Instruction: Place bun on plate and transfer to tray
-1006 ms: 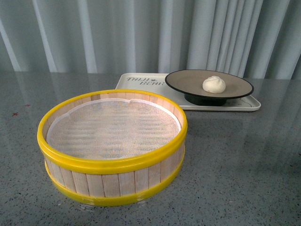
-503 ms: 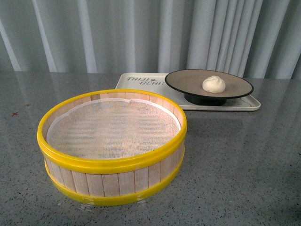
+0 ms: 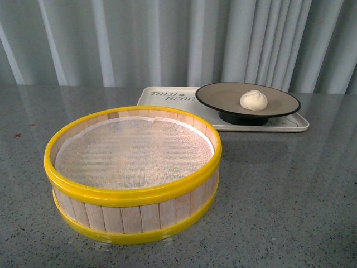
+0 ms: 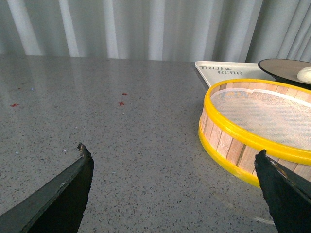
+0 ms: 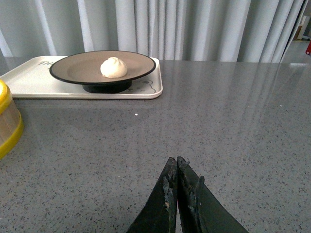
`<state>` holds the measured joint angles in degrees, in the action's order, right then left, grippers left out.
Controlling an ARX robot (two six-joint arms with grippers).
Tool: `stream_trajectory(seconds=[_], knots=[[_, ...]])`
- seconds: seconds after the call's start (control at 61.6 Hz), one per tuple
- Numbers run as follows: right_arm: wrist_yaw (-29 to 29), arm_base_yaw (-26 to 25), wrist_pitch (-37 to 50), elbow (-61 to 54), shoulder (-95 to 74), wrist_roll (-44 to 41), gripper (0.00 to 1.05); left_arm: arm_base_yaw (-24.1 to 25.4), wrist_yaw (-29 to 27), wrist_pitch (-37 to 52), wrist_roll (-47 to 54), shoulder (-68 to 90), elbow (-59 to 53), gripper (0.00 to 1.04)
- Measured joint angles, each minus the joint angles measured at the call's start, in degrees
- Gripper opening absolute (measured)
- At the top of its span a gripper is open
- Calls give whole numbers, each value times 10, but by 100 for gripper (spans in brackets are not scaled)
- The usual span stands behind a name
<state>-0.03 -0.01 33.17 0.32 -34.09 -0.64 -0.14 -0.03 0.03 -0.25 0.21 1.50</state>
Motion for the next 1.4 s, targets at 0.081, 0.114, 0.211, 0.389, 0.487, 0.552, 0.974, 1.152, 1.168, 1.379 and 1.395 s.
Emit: stream_trajectory(seconds=[0.081, 0.114, 0.211, 0.389, 0.487, 0.552, 0.974, 1.152, 1.168, 1.379, 1.395], knots=[[0, 0, -27, 0, 32, 0, 2, 0, 0, 0, 0, 0, 0, 98], [0, 0, -40, 0, 46, 0, 2, 0, 0, 0, 0, 0, 0, 98], [0, 0, -71, 0, 78, 0, 2, 0, 0, 0, 0, 0, 0, 98], [0, 0, -124, 0, 134, 0, 2, 0, 0, 0, 0, 0, 0, 98], [0, 0, -150, 0, 160, 0, 2, 0, 0, 0, 0, 0, 0, 98], [0, 0, -162, 0, 173, 0, 2, 0, 0, 0, 0, 0, 0, 98], [0, 0, -224, 0, 237, 0, 15, 0, 0, 0, 0, 0, 0, 98], [0, 0, -328, 0, 327, 2, 2, 0, 0, 0, 0, 0, 0, 98], [0, 0, -328, 0, 334, 2, 2, 0, 0, 0, 0, 0, 0, 98], [0, 0, -331, 0, 338, 2, 12, 0, 0, 0, 0, 0, 0, 98], [0, 0, -331, 0, 338, 2, 14, 0, 0, 0, 0, 0, 0, 98]])
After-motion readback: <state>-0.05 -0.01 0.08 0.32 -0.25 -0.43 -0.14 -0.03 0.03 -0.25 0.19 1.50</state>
